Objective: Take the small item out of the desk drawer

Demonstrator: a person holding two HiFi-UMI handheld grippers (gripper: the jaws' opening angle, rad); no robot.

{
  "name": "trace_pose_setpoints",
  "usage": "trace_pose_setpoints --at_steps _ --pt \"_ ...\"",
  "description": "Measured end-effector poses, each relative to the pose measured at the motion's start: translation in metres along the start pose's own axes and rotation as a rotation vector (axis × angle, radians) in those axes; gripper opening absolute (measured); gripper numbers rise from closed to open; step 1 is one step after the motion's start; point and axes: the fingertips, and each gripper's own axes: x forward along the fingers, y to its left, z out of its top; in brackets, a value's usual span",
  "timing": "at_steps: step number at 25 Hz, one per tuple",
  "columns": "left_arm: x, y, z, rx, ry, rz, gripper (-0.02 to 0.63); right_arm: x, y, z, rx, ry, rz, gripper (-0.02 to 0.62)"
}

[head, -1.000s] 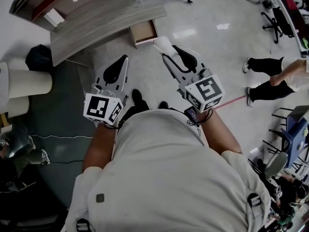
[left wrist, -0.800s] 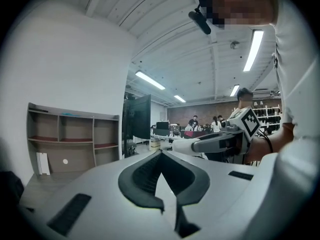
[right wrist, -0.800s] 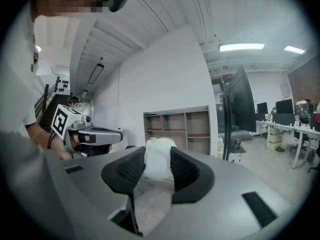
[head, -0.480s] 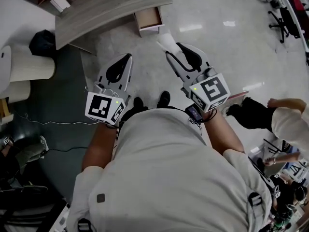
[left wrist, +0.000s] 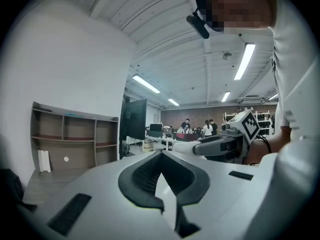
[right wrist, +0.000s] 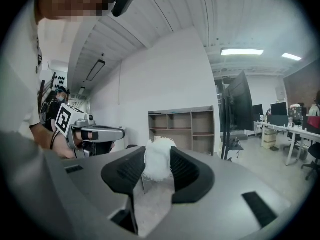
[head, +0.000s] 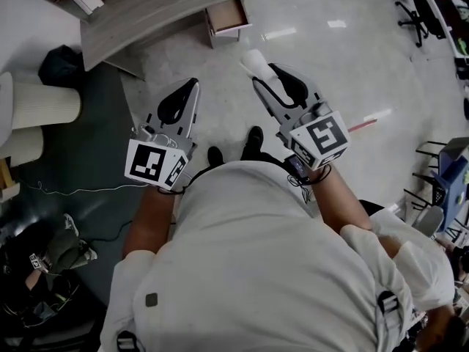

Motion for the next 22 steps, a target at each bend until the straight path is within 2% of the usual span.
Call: trace_pose_setpoints --at_steps 9,13,22 --pt "-0.068 0.013 -0.003 0.009 -0.014 -0.091 0.012 -0.001 0.083 -0.007 0.001 -0.029 -0.061 0.160" --pt "-0.096 0.019 -0.004 0.003 -0.023 -0.110 0.012 -0.001 0.117 -0.008 -0.015 -0.037 -0.060 0.160" --pt "-0.124 0.020 -0.008 -0.004 -0.031 -0.141 0.012 -0.004 0.151 -0.012 -0.024 -0.056 -0.085 0.160"
